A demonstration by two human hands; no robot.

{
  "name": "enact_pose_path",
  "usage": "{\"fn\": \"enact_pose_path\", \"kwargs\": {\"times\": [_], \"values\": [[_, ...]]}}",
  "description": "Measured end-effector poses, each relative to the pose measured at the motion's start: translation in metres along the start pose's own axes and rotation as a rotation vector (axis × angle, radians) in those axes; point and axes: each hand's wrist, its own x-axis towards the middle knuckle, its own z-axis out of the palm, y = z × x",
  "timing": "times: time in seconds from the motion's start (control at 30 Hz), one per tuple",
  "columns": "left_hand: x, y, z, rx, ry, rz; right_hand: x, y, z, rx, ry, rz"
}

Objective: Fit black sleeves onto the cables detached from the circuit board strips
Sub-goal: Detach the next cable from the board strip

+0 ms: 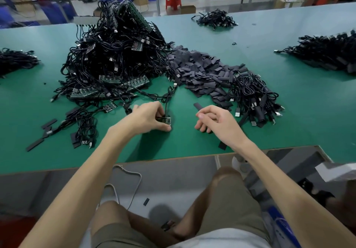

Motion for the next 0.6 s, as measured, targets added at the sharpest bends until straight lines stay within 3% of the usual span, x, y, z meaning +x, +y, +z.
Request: {"fn": "enact_pose_path", "kwargs": {"times": [0.27, 0.5, 0.6], "values": [[-0.005, 0.034, 0.028, -0.176, 0.131, 0.266, -0.003, -0.003, -0.001, -0.013, -0.027, -0.018], [-0.006, 0.041, 0.045, -0.215, 0.262, 0.362, -0.003, -0.004, 0.000, -0.108, 0.036, -0.042], [-0.008, 0.042, 0.053, -0.168, 0.426, 0.339, -0.002, -0.003, 0.002, -0.030, 0.024, 0.009]]}}
